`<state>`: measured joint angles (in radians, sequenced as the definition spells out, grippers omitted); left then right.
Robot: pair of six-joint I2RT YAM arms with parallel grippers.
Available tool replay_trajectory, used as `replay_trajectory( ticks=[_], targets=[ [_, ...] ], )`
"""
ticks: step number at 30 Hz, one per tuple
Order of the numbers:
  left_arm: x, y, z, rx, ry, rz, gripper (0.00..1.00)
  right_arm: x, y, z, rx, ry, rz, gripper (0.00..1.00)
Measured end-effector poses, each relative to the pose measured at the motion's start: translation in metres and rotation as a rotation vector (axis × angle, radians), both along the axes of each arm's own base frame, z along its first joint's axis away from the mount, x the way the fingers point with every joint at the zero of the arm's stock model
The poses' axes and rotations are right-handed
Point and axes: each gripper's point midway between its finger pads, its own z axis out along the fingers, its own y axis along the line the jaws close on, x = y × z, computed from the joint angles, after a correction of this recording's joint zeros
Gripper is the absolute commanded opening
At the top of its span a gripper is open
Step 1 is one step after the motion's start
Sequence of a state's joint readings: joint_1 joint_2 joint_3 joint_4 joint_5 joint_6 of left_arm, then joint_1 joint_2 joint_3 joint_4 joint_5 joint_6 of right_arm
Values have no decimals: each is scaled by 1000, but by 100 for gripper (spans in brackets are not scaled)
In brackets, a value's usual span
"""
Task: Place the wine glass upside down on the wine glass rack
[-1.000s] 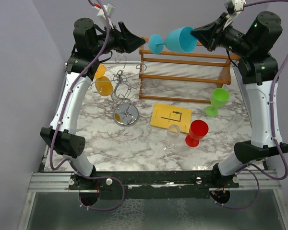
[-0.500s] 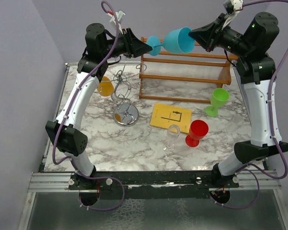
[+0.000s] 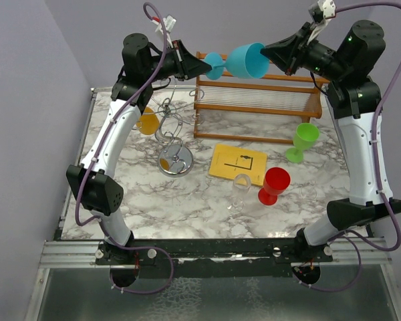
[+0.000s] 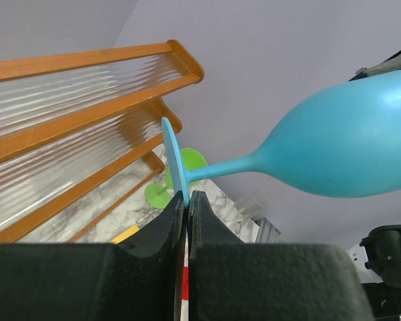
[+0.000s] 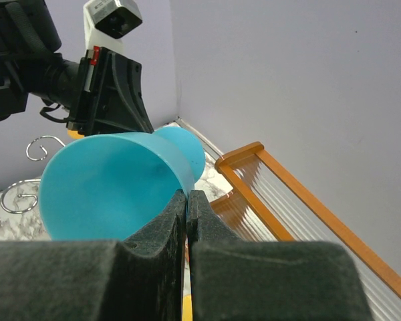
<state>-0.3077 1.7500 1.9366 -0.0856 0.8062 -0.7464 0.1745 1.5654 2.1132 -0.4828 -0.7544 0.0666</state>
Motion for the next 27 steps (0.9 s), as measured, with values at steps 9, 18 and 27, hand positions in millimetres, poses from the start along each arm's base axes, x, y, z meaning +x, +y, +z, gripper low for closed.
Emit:
replay_trajectory(
  ticks=[9, 18, 27],
  targets=[
    [12, 16, -2, 5, -11, 37, 0, -2, -1, -7, -23, -11, -2, 31],
    [58, 127, 3, 45, -50, 277, 0, 1, -13, -11, -80, -53, -75, 57],
    [53, 231, 69, 379, -404, 738, 0, 14, -31, -46, -199, -72, -184, 70]
  ],
)
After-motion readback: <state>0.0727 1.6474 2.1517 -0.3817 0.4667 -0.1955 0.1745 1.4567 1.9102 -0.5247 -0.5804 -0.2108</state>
